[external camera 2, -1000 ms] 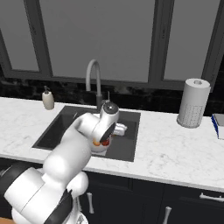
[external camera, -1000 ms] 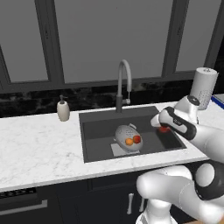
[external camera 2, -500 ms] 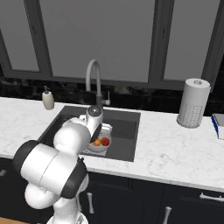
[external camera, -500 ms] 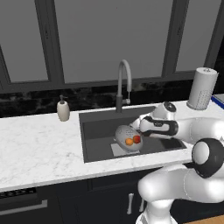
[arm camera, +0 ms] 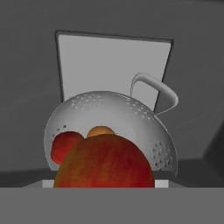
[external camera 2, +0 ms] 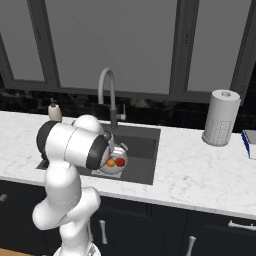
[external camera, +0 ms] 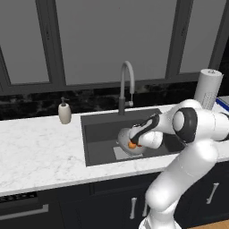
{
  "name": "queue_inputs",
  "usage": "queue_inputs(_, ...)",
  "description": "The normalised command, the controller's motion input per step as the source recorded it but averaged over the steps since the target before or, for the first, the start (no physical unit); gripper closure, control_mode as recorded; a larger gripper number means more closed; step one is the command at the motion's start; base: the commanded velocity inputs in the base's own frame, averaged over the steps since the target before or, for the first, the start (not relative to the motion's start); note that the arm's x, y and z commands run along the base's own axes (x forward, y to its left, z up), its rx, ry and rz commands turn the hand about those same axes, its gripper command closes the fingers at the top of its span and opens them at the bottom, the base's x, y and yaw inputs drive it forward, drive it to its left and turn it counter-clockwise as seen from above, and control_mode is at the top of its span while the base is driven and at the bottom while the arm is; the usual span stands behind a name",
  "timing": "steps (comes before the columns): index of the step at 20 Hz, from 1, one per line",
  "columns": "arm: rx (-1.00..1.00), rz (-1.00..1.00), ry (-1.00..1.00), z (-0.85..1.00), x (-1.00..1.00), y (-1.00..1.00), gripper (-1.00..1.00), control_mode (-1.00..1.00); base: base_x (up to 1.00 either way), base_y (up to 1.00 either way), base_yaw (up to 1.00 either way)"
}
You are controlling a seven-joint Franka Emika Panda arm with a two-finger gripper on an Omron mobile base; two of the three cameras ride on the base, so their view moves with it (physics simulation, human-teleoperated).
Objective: Put the colander in the sink, put the tangerine, apple, apple in the colander, and turn on the sink faucet and pour water over the colander.
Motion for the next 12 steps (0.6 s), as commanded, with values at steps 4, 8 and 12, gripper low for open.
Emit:
queue_inputs(4,0.04,0.03,0.0,-0.24,0.46,0.0,1.0,-1.0,0.0,0.0,0.0)
queue_inputs(8,0.04,0.02,0.0,-0.43,0.29,0.0,1.0,-1.0,0.0,0.0,0.0)
queue_inputs(12,0.01,0.04,0.0,-0.69,0.27,0.0,1.0,-1.0,0.0,0.0,0.0)
